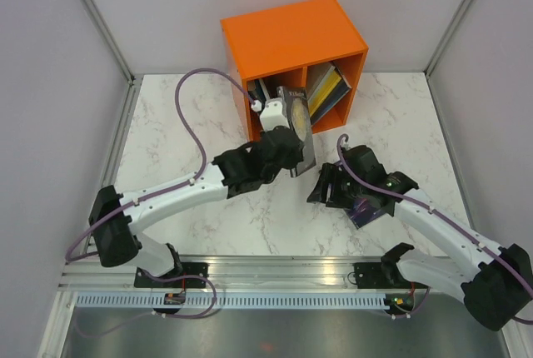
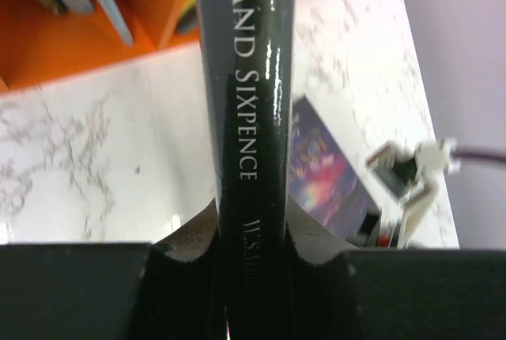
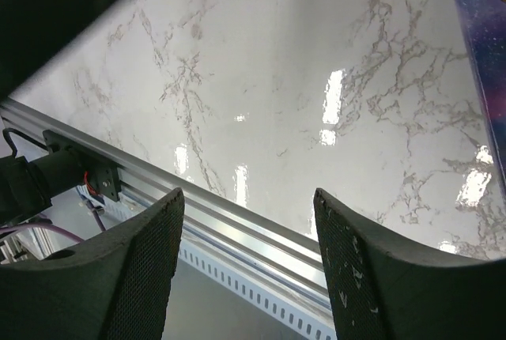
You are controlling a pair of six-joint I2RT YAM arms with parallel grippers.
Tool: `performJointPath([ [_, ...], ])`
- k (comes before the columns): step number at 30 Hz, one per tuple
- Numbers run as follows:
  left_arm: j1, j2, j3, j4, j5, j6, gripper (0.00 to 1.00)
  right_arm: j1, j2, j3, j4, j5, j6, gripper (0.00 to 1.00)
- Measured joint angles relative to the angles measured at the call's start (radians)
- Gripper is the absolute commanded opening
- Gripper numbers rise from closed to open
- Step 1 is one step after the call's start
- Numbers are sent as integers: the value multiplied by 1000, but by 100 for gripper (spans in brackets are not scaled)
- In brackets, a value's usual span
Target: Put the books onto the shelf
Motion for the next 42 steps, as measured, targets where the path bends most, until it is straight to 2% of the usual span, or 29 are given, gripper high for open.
performJointPath([
  [4,-3,98,143,-24,-95,61,2,-11,-41,-9,-35,11,0,71],
  [10,-43,198,267,-138,-225,137,2,-31,-70,-23,-67,19,0,72],
  [14,-49,243,328,-191,-260,165,2,-42,-70,-26,-83,21,-3,72],
  [27,-49,237,295,-240,-260,79,2,-51,-72,-39,-100,21,-12,72],
  [35,-24,234,270,-295,-334,30,2,-51,-72,-48,-103,21,-19,72],
  [39,-21,238,274,-272,-369,40,2,-51,-62,-49,-103,21,-27,72],
  [42,-14,250,275,-171,-397,91,2,-51,-46,-49,-103,21,-35,72],
])
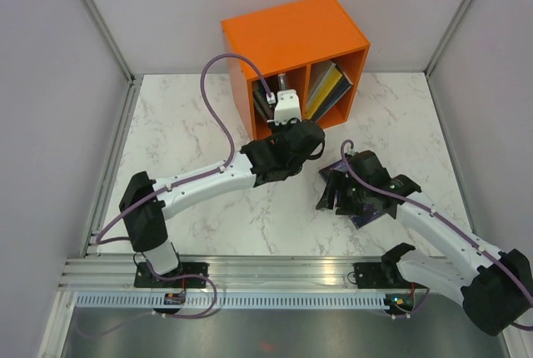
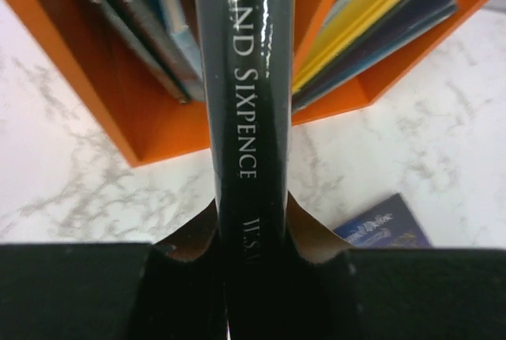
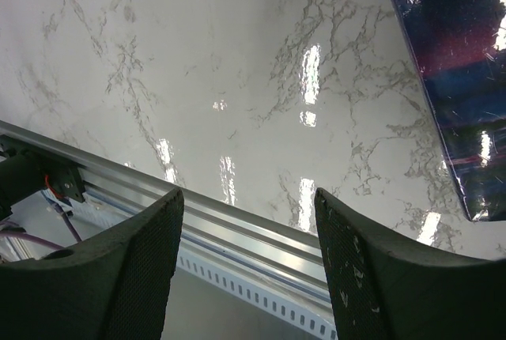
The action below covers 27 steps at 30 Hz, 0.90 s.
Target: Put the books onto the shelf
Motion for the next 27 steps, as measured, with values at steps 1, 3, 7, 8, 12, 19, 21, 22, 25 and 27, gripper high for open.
performJointPath([
  [1,2,5,-6,63,-13,31,2,0,3,0,0,0,-1,72],
  [3,5,18,-35,198,-24,104,2,0,6,-1,1,0,-3,72],
  [7,0,116,-49,450,-95,259,2,-2,6,-21,3,0,-4,72],
  [8,1,142,-64,536,-122,304,2,-2,6,-29,4,0,-5,72],
  [12,35,263,-122,944,-189,532,2,-2,15,-64,10,-5,-8,72],
  [19,136,458,-125,1463,-183,974,2,-4,63,-130,37,-16,-21,72],
  [21,142,466,-135,1512,-168,1010,2,-4,70,-149,45,-17,-25,71],
  [22,146,472,-137,1532,-164,1019,2,-4,72,-159,55,-18,-26,72],
  [25,158,518,-118,1612,-159,1052,2,-4,95,-191,90,-22,-26,72],
  [27,181,583,-63,1652,-158,1063,6,-5,117,-196,108,-48,-21,72],
])
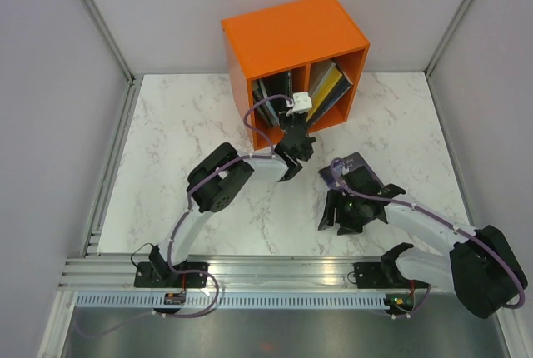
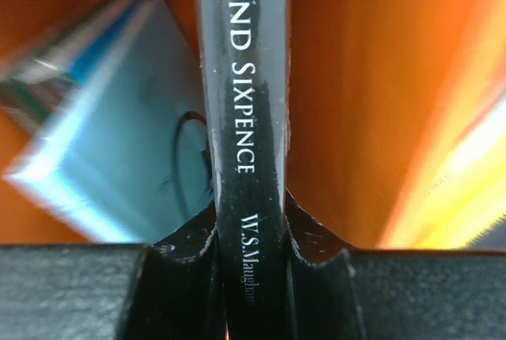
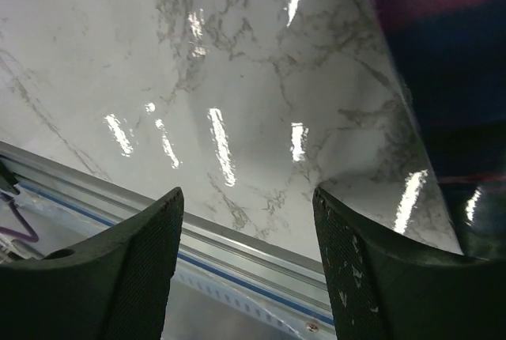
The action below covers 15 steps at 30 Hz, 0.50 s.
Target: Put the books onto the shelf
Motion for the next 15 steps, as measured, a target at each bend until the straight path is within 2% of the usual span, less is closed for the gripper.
performJointPath([
  [1,16,39,34,22,3,-1,16,0,10,0,18,-13,0,71],
  [3,45,113,87,54,20,-14,24,0,37,3,52,-41,4,71],
  [4,56,145,102,71,28,-30,37,0,50,7,66,-53,5,70],
  [6,65,182,111,82,31,-37,52,0,67,13,86,-65,6,70],
  [7,65,190,110,82,26,-38,64,0,72,15,91,-67,7,70],
  [8,62,193,104,81,19,-40,68,0,76,16,96,-69,7,71],
  [9,58,193,97,85,-5,-39,76,0,77,17,99,-70,8,70],
  [11,46,191,82,101,-32,-36,82,0,80,18,102,-72,8,70],
  [12,40,191,79,104,-44,-35,89,0,83,19,103,-73,8,70],
  [15,23,189,63,106,-77,-34,92,0,92,26,105,-74,11,70],
])
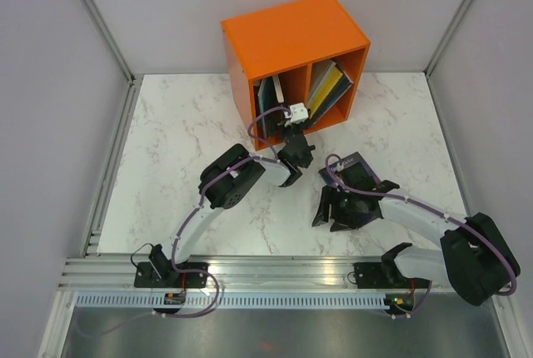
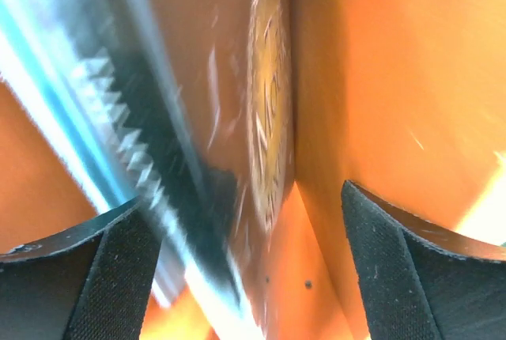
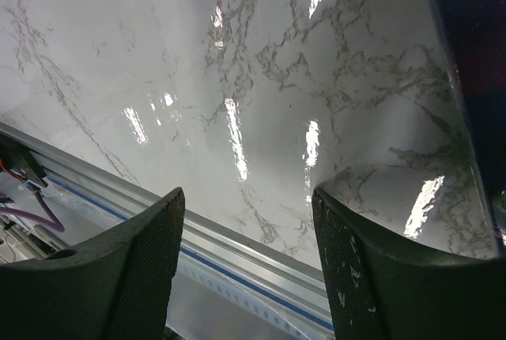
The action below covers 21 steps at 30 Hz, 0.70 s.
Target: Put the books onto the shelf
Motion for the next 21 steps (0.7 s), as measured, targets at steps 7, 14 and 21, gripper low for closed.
performJointPath([
  [7,-77,-24,-10,-5,-83,6,94,0,4,3,-1,1,1,70],
  [14,-187,-133,-40,-7,-128,58,70,0,-14,4,-6,18,0,70],
  [21,-233,-352,-253,-36,-106,-33,29,0,-56,4,-14,25,0,70],
])
